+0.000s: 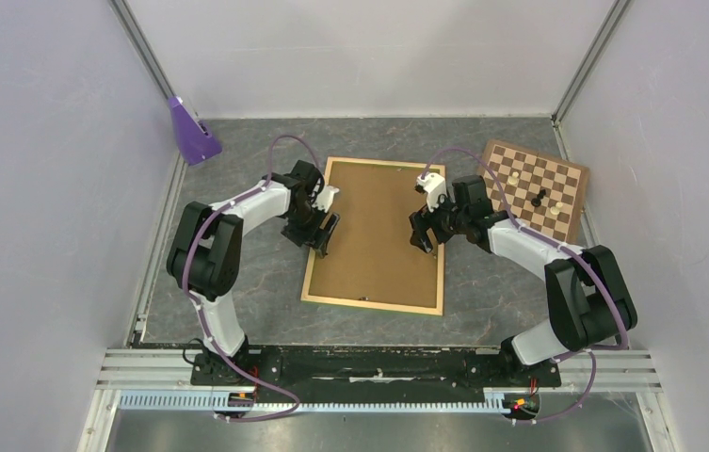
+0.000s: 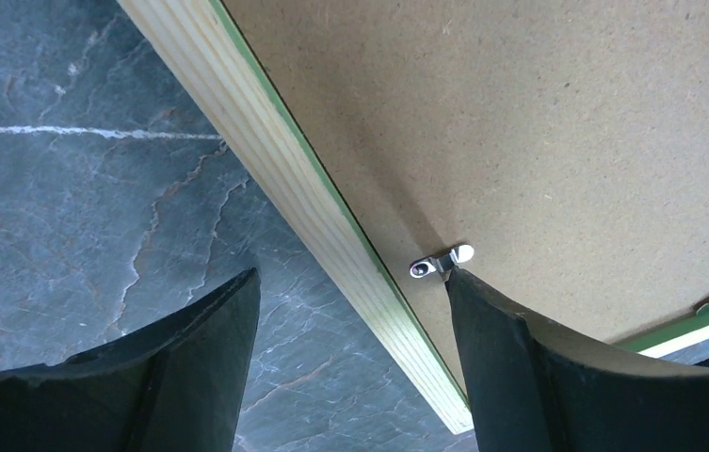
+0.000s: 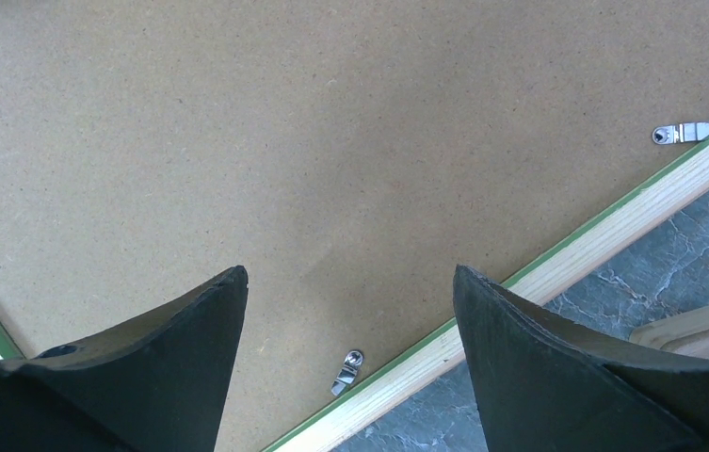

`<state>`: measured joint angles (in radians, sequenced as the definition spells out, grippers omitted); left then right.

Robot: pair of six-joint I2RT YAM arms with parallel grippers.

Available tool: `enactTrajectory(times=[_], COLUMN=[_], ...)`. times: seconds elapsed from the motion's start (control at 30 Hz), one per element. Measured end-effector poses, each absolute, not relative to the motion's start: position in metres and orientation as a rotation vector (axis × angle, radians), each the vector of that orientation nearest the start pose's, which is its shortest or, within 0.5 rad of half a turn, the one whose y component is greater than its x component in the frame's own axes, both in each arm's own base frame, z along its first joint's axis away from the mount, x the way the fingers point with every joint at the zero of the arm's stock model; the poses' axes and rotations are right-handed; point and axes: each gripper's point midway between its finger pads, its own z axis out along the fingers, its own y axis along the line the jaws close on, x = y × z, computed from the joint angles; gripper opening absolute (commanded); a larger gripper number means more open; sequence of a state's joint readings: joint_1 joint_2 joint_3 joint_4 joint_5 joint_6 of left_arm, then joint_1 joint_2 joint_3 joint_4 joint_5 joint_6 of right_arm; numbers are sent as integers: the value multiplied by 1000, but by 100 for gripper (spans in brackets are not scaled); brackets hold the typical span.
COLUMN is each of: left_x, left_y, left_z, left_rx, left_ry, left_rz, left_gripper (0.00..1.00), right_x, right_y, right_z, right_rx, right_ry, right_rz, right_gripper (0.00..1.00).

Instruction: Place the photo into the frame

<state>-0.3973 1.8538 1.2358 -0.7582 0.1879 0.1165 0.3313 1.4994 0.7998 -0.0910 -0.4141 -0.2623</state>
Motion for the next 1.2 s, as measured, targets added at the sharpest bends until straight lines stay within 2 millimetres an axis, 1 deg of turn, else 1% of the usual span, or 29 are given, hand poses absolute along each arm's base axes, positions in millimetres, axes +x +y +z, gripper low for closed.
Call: enactTrajectory(times=[0.2,0.67,0.97,1.2], left_x=[298,298,297,299], left_y=[-160,-162,-163,-162], left_z=[21,21,21,21], left_rx=[798,808,772,736], left_ry=[2839,2827,2838,2845], left_rz=[-307,-292,-290,-290], left_gripper=[76,67,66,63], right_x=[327,326,325,325], right_y=[176,176,176,176], right_z=[66,66,65,65], right_rx=[-870,-861,-860,-861], right_ry=[2170,2173,2175,2177], right_rz=[523,533,540,542], right_gripper=[82,83,83,83])
